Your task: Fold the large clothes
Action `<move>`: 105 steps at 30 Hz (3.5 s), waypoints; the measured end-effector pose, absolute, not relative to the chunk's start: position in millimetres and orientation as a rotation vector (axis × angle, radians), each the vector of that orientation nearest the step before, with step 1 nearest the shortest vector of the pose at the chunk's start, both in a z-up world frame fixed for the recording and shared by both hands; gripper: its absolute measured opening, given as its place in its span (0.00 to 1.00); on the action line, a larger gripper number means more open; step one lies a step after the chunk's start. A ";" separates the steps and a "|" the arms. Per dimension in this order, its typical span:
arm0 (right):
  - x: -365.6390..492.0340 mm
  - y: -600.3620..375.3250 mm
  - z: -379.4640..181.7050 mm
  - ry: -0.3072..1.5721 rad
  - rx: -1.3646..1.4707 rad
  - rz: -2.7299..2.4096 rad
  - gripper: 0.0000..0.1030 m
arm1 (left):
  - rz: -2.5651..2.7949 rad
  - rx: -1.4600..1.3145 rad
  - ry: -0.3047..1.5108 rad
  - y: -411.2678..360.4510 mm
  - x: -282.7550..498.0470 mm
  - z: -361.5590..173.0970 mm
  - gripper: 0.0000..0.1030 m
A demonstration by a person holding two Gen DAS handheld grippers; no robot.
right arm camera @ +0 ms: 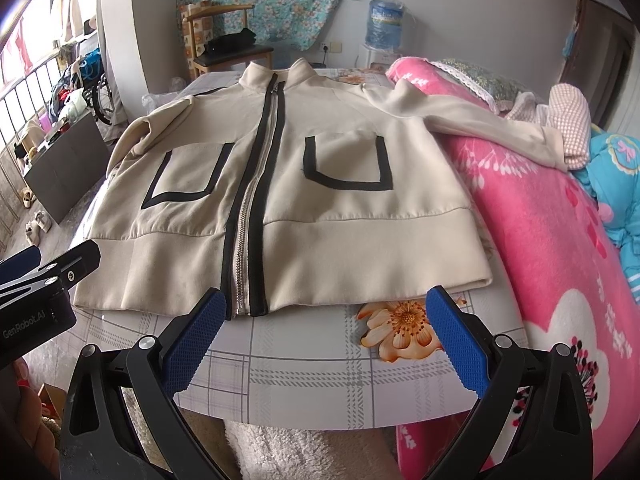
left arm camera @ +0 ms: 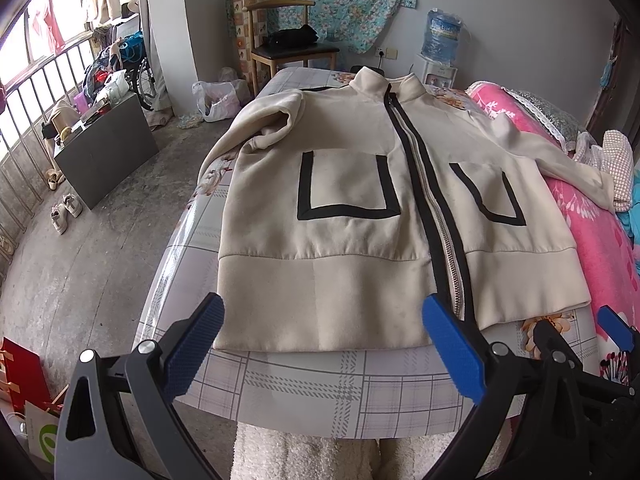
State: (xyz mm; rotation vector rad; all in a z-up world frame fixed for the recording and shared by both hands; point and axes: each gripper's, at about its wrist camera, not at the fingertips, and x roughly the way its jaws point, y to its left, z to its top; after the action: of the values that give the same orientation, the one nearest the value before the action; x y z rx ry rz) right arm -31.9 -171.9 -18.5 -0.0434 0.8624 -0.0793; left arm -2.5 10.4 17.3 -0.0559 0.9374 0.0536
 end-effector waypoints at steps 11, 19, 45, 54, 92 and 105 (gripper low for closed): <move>-23.7 -170.2 -18.9 0.849 -0.050 -0.079 0.94 | 0.072 -0.046 0.949 15.7 11.3 6.1 0.95; 0.4 -174.2 -11.1 0.815 -0.073 -0.057 0.94 | 0.092 -0.048 0.954 21.5 28.2 -0.3 0.95; 146.6 -69.6 -40.6 0.838 -0.180 0.414 0.93 | 0.107 -0.649 0.858 229.4 136.9 -40.4 0.95; 159.5 -57.3 -54.8 0.861 -0.204 0.442 0.92 | 0.109 -1.527 1.064 346.2 207.7 -186.2 0.93; 117.2 -210.1 -11.9 0.784 -0.034 0.081 0.92 | -0.358 -0.121 0.672 17.2 238.0 91.9 0.19; 105.8 -297.6 -22.2 0.852 0.141 -0.014 0.91 | -0.490 -0.108 0.848 -10.3 199.8 3.4 0.74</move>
State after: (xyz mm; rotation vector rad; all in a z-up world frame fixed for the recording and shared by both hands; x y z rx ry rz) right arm 105.8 -297.6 -22.2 0.1408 0.8524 -0.0144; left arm 199.8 -10.3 3.4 -0.1083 0.8484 -0.4897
